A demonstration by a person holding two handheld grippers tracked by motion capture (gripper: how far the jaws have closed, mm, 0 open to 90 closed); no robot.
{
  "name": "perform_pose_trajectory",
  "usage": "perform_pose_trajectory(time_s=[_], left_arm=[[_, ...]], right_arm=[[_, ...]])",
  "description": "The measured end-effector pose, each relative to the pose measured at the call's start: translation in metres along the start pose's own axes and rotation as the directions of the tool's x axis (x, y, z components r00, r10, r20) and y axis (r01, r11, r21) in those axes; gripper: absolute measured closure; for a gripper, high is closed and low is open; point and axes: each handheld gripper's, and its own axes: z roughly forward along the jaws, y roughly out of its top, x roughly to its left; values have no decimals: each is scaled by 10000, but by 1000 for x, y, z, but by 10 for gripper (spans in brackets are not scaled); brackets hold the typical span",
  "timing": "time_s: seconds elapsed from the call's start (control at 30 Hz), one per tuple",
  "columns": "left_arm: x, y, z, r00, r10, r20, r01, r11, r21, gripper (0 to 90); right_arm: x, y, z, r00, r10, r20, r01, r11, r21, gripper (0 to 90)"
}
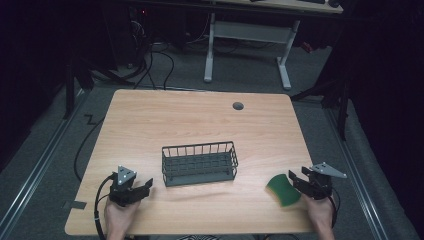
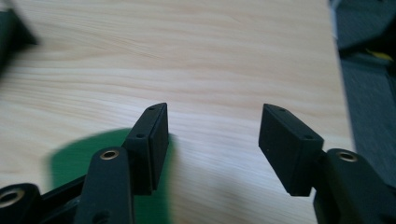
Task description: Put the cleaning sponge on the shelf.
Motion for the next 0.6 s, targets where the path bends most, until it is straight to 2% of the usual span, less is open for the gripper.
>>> perform_pose_trajectory(time_s=[0.03,0.07,0.1,0.13,0.17,0.2,0.23,0.27,0.3,0.33,0.4,0.43,0.47,0.5,0.6], left_arm=[[-3,0,-2,10000,47,55,-47,10000,27,349],[-3,0,-2,10000,47,55,-47,10000,27,350],[-8,0,-5,9999,92,136,-92,10000,15,350],[-10,0,-7,9997,140,189,-141,9999,13,352],[-15,2,-9,9992,177,350,-175,9998,-50,357],[-15,2,-9,9992,177,350,-175,9998,-50,360],[-18,3,-11,9986,229,477,-227,9997,-48,360],[-21,5,-11,9979,340,545,-336,9994,-87,364],[-24,6,-11,9974,309,652,-305,9995,-71,376],[-27,8,-11,9967,447,683,-446,9990,-29,384],[-33,11,-7,9956,323,883,-329,9994,59,402],[-33,11,-7,9956,323,883,-329,9994,59,410],[-35,11,-5,9951,302,937,-314,9994,118,410],[-37,12,-1,9946,216,1017,-236,9995,187,418],[-40,12,5,9931,114,1167,-144,9996,246,437]], right_arm=[[7,2,-3,9996,-184,-191,181,9997,-155,490],[7,2,-3,9996,-184,-191,181,9997,-155,490],[14,4,-4,9982,-447,-402,435,9986,-300,508],[23,6,-5,9949,-797,-610,775,9963,-383,524],[38,10,-4,9865,-1120,-1192,1090,9935,-314,537],[38,10,-4,9865,-1120,-1192,1090,9935,-314,537],[44,12,-3,9825,-1192,-1428,1165,9928,-273,546],[50,14,-1,9766,-1262,-1740,1241,9920,-233,556],[64,18,3,9605,-1405,-2401,1410,9899,-153,568],[72,20,7,9517,-1602,-2618,1638,9865,-82,571],[83,22,13,9390,-1806,-2927,1900,9818,39,573],[83,22,13,9390,-1806,-2927,1900,9818,39,573],[89,24,16,9318,-1903,-3091,2029,9791,89,573],[99,26,22,9205,-2013,-3350,2211,9750,215,573],[112,28,30,9053,-2155,-3660,2433,9694,312,583]])
